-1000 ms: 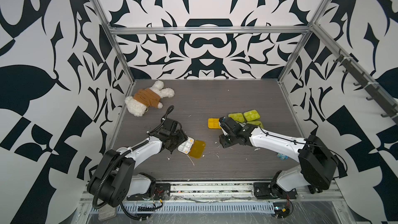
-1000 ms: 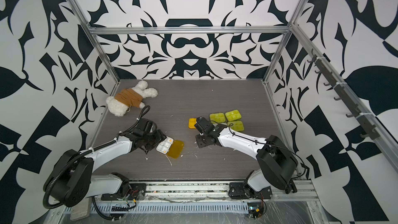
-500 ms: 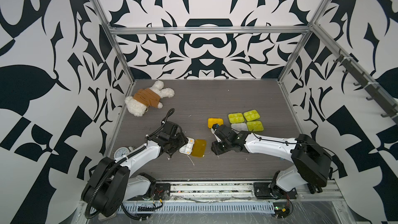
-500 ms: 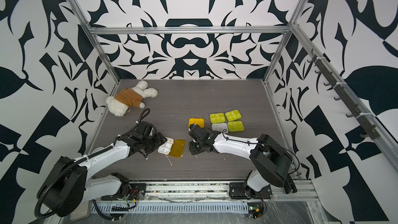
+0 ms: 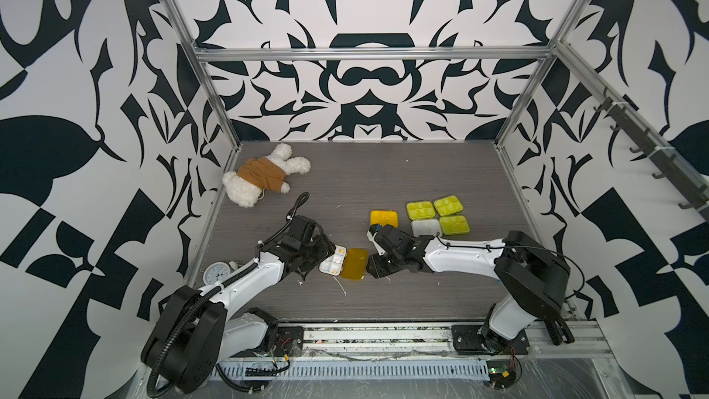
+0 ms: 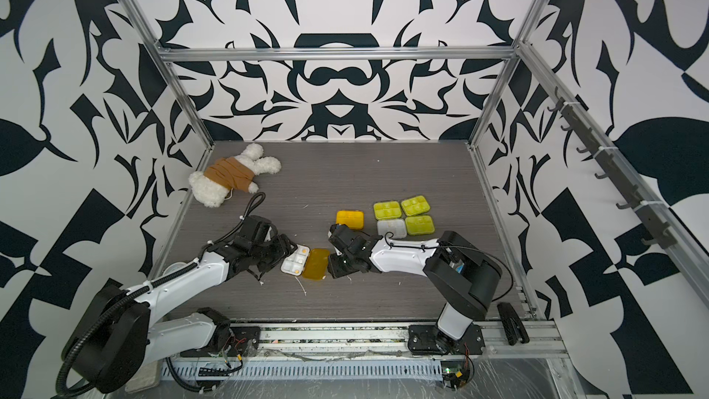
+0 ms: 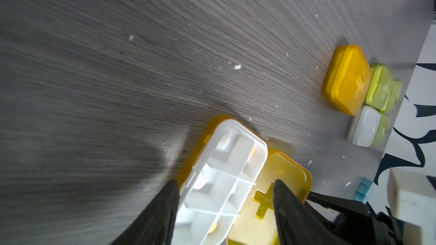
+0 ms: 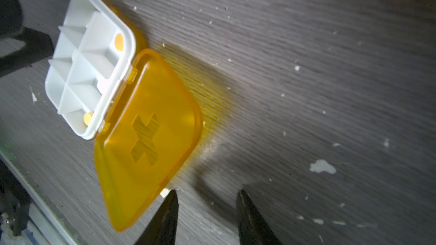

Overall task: Close pillboxes
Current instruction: Move the pillbox to the center of the board, then close the lid on the pillbox.

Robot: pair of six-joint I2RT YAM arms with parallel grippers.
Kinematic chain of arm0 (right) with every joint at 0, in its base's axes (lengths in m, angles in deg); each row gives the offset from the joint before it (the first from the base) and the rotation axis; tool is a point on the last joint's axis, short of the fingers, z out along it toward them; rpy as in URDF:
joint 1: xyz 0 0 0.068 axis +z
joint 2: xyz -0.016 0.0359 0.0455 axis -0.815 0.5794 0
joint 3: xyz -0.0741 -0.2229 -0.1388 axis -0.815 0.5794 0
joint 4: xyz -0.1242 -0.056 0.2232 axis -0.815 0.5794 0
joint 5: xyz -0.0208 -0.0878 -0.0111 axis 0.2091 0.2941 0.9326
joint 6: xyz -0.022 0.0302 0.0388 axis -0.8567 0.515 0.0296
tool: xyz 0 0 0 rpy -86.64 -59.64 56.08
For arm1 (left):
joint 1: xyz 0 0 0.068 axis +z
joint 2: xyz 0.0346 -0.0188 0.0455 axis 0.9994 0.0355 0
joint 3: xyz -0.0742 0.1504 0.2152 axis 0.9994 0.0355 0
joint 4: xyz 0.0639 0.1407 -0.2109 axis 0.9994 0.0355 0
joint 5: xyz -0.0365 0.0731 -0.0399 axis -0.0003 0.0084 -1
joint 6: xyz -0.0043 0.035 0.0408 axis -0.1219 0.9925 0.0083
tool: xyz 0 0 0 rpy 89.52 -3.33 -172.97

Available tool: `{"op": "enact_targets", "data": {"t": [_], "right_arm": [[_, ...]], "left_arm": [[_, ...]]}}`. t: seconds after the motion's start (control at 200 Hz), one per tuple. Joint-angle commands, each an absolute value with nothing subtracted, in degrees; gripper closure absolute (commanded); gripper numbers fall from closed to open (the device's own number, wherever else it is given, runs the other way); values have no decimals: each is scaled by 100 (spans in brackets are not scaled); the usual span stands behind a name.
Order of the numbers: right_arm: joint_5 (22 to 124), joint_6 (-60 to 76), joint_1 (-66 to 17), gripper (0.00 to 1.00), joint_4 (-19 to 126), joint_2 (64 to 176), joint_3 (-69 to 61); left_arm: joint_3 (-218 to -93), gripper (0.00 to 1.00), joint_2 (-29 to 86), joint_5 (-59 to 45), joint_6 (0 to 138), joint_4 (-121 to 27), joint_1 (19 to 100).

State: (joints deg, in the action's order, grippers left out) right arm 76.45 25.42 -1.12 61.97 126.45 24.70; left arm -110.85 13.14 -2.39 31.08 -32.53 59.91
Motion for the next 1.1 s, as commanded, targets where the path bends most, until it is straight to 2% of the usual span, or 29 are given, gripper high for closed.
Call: {"op": "enact_targets", "data": {"t": [0.0,1.095], "right_arm": [[7599,2627,-75,56,6100,12611,2277],[7678,2474,-40,57,6405,12549,1896]], "left_arm": [[-11051,34,1207,-327,3041,-3292,5976],[-10917,33,1386,-663,3076,-3651,5975]]}}
